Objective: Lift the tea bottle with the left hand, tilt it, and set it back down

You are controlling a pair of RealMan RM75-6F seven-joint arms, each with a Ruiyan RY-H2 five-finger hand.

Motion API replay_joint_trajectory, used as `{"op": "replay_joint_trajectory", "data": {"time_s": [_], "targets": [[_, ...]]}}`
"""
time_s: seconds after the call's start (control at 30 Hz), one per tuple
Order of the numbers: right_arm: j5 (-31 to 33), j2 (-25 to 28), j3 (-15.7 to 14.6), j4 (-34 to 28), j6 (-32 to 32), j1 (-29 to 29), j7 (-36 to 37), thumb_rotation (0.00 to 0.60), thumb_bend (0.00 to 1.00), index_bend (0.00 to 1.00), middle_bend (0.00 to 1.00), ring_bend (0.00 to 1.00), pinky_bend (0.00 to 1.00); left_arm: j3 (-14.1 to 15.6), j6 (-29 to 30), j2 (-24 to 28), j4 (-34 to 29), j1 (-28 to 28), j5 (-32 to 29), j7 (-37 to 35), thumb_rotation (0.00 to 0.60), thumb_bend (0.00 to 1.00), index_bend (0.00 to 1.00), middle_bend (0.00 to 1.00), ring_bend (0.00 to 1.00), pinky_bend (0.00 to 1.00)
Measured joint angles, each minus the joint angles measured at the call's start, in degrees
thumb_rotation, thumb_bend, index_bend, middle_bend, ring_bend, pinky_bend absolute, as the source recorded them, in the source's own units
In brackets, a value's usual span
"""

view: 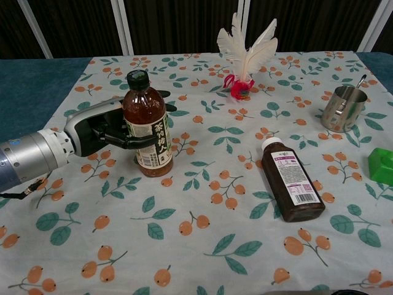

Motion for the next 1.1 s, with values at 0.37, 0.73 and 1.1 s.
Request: {"op": "replay_joint_trajectory", "data": {"time_s": [0.37,0.73,1.1], "targets": [[0.39,0.31,-0.07,-0.29,-0.58,0.05,0.41,0.600,0.11,0.12,0.08,0.14,0.16,-1.13,-1.48,-1.24,0.71,-0.20,-1.43,3.53,0.600,0.57,0.20,0.32,0.26,0.28],[0.50,0.50,-0.04,-0.50,-0.64,0.05,0.55,0.600,0.11,0.12,0.08,0.14,0.16,-2.64,-1.88,-0.02,-2.80,-0.53,-2.45,6.81,0.600,0.58,0.28,0.35,0.27,0.29],[0.25,0.47,-0.08,-0.62,-0.34,-0.03,0.50,0.600,0.11,0.12,0.08,0.14,0.16,-6.14,1.40,4.28,-9.90,-1.25,-2.60,17.06,0.600,0.58,0.27,0.34,0.27,0.29]]}}
